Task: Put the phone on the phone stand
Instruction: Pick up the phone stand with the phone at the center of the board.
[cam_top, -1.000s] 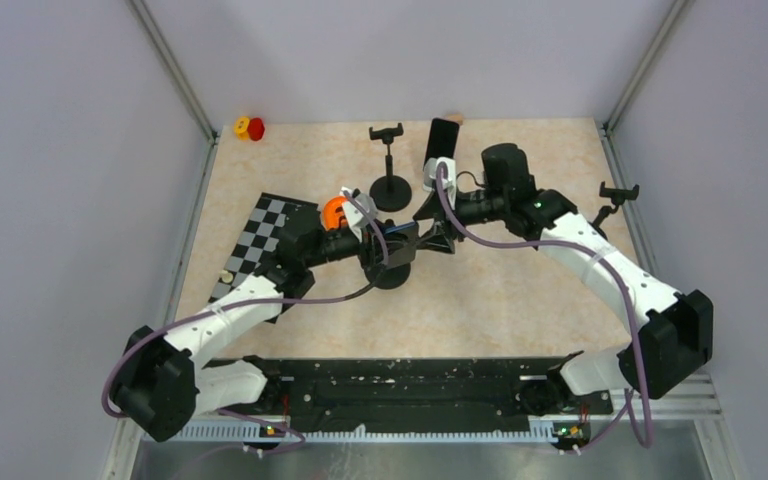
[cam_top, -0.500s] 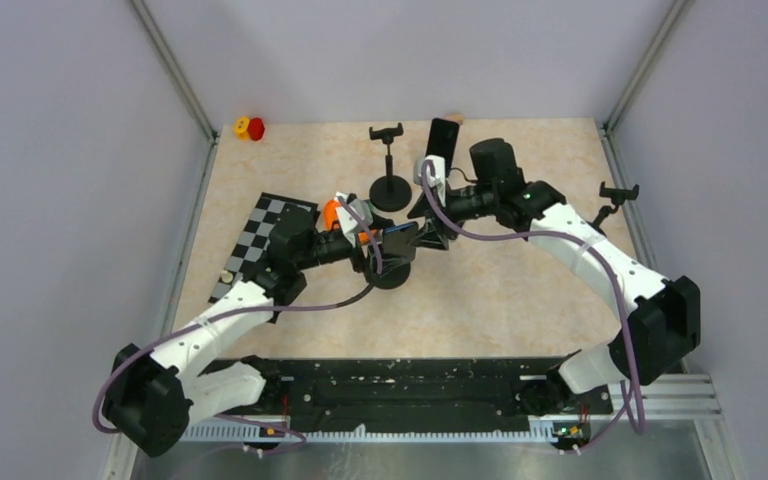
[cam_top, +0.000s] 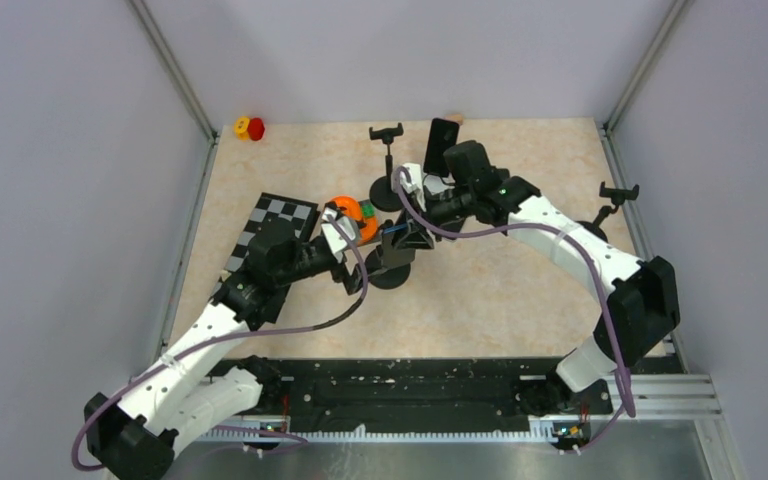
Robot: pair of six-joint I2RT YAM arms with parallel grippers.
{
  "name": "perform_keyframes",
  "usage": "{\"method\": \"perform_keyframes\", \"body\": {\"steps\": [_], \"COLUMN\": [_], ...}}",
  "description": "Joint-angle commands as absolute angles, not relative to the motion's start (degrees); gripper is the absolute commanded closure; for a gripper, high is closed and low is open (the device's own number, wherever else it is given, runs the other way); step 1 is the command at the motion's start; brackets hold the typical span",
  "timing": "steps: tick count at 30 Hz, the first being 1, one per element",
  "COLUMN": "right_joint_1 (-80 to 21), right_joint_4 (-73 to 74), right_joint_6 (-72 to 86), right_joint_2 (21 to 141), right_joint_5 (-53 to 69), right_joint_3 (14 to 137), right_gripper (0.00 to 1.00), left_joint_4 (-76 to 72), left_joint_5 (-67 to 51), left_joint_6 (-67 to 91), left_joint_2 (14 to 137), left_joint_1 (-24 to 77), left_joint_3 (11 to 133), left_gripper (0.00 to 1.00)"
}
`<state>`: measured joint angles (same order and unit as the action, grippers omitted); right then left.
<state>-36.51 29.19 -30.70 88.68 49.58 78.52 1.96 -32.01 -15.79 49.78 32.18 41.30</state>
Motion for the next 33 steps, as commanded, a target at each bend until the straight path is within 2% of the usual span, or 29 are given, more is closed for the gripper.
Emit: {"method": "perform_keyframes", "body": {"steps": [1, 5, 8, 25, 33], "right_joint_1": [-38.0, -38.1, -38.1, -31.8, -24.6], "right_joint_4": [29.8, 30.8, 31.4, 29.0, 29.3], "right_joint_6": [-31.5, -29.6, -28.2, -24.7, -23.5], "right_joint_2": [89.5, 89.7, 89.2, 81.8, 78.7], "right_joint_5": [51.5, 53.0, 52.6, 43.2, 36.1], "right_joint_3": [82.3, 84.2, 85.8, 86.6, 88.9], "right_gripper": [0.64, 0.82, 1.0, 1.0, 1.0], "left_joint_4": [4.6, 3.8, 3.1, 0.4, 0.4], "left_joint_5": [-28.0, -27.7, -28.0, -26.8, -23.9], "left_joint_6": [-18.8, -19.2, -19.3, -17.5, -16.6], "left_joint_2": [48.2, 48.2, 48.3, 50.5, 51.9], "left_joint_1": [31.7, 31.8, 31.7, 31.7, 31.6], "left_joint_3": [42.1, 41.5, 41.3, 41.2, 42.4], "left_gripper": [0.01, 0.01, 0.01, 0.01, 0.01]}}
